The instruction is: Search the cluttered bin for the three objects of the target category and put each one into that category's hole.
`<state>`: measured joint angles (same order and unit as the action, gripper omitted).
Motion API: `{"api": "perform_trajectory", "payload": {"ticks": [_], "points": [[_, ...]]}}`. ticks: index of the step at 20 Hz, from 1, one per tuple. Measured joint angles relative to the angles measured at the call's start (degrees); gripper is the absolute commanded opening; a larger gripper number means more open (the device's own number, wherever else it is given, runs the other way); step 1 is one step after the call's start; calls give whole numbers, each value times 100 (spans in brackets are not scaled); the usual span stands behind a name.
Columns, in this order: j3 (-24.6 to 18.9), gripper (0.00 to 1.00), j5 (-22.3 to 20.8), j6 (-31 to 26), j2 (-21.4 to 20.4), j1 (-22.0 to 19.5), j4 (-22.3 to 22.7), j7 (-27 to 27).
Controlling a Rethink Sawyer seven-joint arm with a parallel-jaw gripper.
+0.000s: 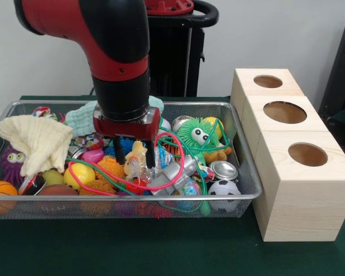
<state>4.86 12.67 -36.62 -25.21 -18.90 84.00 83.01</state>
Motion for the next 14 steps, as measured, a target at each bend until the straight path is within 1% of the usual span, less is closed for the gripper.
{"api": "perform_trajectory", "payload": {"ticks": [6,8,14], "points": [[0,100,179,98,41,71,31,0],[1,100,225,229,38,73,74,0],[-7,100,256,853,32,52,348,0]]}}
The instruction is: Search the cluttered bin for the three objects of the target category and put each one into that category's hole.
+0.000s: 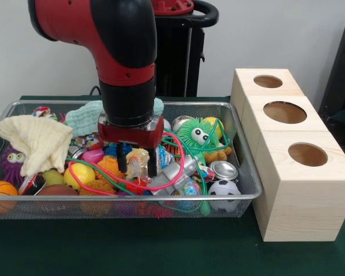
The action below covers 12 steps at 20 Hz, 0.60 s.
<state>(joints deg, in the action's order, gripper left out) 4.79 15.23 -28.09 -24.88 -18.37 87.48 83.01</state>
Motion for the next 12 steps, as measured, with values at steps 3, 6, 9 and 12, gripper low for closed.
{"api": "perform_trajectory", "payload": {"ticks": [3,6,9,12], "points": [[-5,100,-1,212,6,-46,99,0],[-7,100,-4,361,4,-92,208,0],[-7,100,-5,396,-4,-114,334,0],[-7,100,-2,398,-7,-125,430,0]]}}
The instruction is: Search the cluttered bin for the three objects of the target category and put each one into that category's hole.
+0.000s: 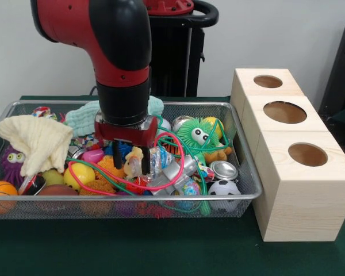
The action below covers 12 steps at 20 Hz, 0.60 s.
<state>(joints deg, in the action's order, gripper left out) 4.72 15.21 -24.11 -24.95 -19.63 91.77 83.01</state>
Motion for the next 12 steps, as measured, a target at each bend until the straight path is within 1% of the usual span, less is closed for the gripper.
{"api": "perform_trajectory", "payload": {"ticks": [8,12], "points": [[-7,100,131,9,-106,-16,288,1],[-32,100,225,163,-151,-65,399,1]]}}
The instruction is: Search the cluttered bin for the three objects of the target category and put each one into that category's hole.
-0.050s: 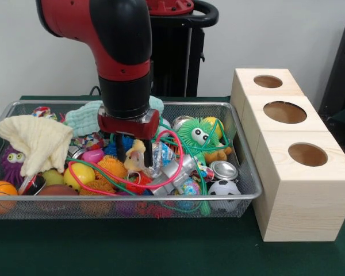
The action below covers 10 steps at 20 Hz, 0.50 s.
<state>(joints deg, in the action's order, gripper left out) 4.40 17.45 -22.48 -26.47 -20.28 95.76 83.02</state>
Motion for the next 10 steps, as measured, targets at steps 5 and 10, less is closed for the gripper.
{"api": "perform_trajectory", "payload": {"ticks": [5,10], "points": [[-98,100,51,410,-5,-107,191,0],[-260,100,137,805,-6,-213,354,12]]}}
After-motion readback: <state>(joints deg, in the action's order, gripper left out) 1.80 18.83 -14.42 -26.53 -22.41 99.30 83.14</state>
